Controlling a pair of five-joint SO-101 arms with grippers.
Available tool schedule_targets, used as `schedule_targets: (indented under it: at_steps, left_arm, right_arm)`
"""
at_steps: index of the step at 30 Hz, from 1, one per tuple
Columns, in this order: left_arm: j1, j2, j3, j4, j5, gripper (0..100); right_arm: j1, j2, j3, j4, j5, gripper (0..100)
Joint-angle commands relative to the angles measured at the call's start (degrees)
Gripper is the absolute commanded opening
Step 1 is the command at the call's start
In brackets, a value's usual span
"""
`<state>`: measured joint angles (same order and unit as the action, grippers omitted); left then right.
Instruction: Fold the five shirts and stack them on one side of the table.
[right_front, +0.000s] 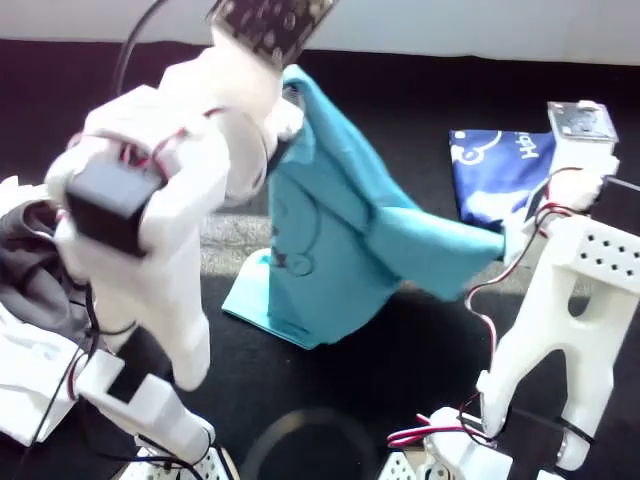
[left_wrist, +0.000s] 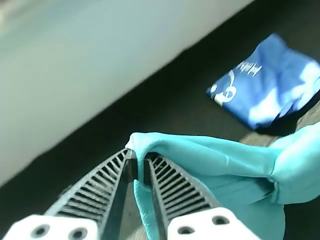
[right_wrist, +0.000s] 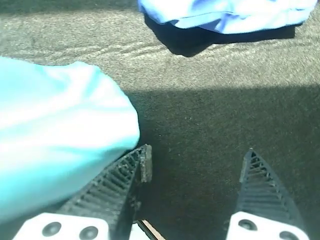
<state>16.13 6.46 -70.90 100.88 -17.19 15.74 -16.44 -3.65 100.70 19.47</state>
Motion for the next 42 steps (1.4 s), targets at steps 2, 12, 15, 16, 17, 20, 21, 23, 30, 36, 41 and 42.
schedule_targets:
  at_steps: [2,12,15,16,17,20,21,23,30,36,41,42]
  left_arm:
    - [-11.6,3.1,14.1,0.3,0.3,1]
    - [-26.2,16.7,37.1,-0.1,0.1,1]
    - [-29.9,20.7,37.2,-0.1,0.1,1]
    - [-31.0,21.7,37.1,-0.1,0.1,1]
    - [-31.9,22.4,37.1,-0.1,0.1,1]
    - [-32.8,24.0,37.1,-0.1,0.1,1]
    - [-32.8,24.3,37.1,-0.1,0.1,1]
    - [-32.7,24.5,37.1,-0.1,0.1,1]
    - [-32.7,24.5,37.1,-0.9,0.2,1]
    - [-32.7,24.5,37.1,-0.9,0.2,1]
    - [-32.6,24.7,37.1,-0.9,0.2,1]
    - [-32.6,24.7,37.1,-1.0,0.2,1]
  right_arm:
    - [-7.6,-2.2,0.1,0.0,0.0,28.1]
    - [-31.7,-2.1,18.2,-12.2,-0.4,28.1]
    - [-35.7,-1.5,24.0,-22.3,-2.4,28.1]
    - [-36.9,-1.5,24.8,-25.0,-4.3,28.1]
    - [-38.2,-1.5,25.5,-27.4,-6.3,28.1]
    - [-41.4,0.9,27.0,-32.1,-11.4,25.5]
    - [-41.8,3.0,26.9,-32.9,-12.7,24.6]
    - [-41.9,8.0,25.5,-33.6,-14.6,24.1]
    - [-42.8,24.3,11.6,-31.1,-16.6,24.1]
    - [-42.8,30.2,1.4,-28.3,-16.6,23.8]
    - [-42.9,30.6,-1.2,-28.7,-16.6,23.8]
    - [-42.9,30.7,-1.1,-28.7,-16.6,23.8]
